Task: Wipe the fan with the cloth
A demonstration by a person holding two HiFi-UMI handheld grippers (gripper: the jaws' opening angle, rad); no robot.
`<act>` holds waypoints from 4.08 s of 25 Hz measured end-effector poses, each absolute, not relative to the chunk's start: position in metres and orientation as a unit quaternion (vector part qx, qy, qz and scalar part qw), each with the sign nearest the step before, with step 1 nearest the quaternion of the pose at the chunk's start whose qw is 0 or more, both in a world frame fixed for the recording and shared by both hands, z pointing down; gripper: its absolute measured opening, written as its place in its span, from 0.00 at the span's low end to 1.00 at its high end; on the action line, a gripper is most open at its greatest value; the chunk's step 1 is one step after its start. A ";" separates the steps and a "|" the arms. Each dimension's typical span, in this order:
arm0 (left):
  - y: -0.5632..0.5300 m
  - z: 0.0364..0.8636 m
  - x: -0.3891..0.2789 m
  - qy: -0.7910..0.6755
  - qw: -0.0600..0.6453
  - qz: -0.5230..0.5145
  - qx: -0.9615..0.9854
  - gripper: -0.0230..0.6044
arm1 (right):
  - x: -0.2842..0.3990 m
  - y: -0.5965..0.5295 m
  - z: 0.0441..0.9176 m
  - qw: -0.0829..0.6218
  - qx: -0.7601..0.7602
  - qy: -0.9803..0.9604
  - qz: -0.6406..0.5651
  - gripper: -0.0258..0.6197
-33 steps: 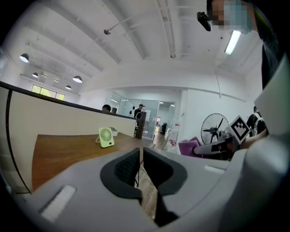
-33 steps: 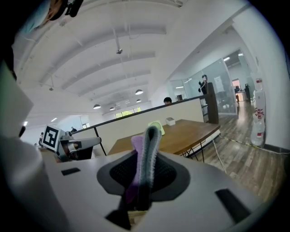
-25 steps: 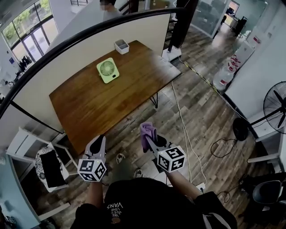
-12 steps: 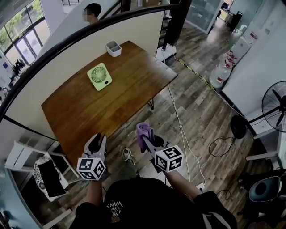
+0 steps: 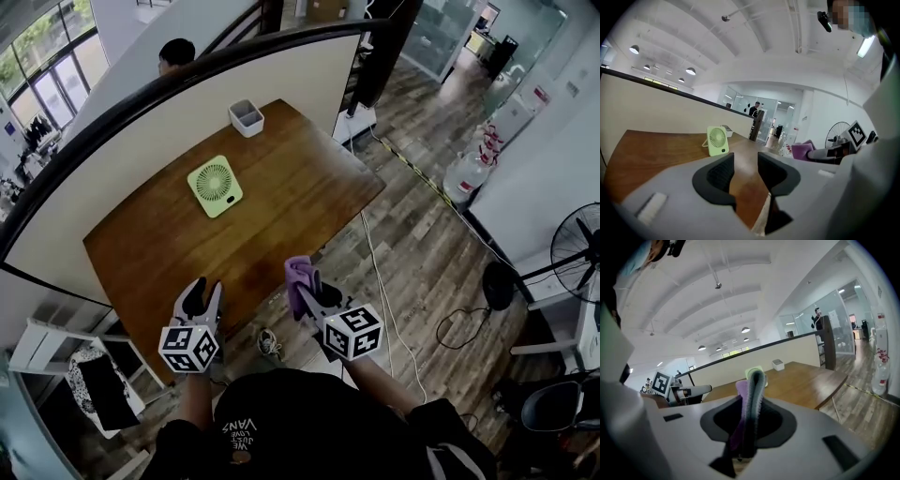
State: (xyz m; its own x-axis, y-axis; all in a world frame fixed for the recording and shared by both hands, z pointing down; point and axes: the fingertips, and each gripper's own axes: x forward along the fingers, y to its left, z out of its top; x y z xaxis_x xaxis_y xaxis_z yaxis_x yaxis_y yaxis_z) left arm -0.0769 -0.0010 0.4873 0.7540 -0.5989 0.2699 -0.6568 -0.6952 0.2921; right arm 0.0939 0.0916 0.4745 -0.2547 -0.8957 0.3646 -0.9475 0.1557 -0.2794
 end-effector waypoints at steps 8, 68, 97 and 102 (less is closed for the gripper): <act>-0.067 0.494 -0.073 -0.333 0.194 0.082 0.919 0.28 | 0.094 0.022 0.476 0.059 0.610 -0.757 0.228 0.17; -0.249 0.636 -0.021 -0.445 0.276 0.149 0.839 0.28 | 0.013 -0.258 0.521 0.159 0.308 -0.932 0.108 0.17; -0.249 0.636 -0.021 -0.432 0.291 0.162 0.838 0.18 | 0.059 -0.283 0.529 0.156 0.389 -0.898 0.132 0.17; -0.250 0.637 -0.021 -0.431 0.294 0.158 0.838 0.18 | 0.088 -0.292 0.528 0.151 0.426 -0.881 0.139 0.17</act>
State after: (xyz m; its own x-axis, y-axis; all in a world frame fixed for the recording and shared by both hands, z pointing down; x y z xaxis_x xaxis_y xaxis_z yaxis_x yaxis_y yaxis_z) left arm -0.0212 -0.2503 0.6366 0.5785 -0.6293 0.5189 -0.8156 -0.4554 0.3569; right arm 0.0880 -0.2917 0.5284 -0.5921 -0.7086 0.3837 -0.7922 0.5992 -0.1158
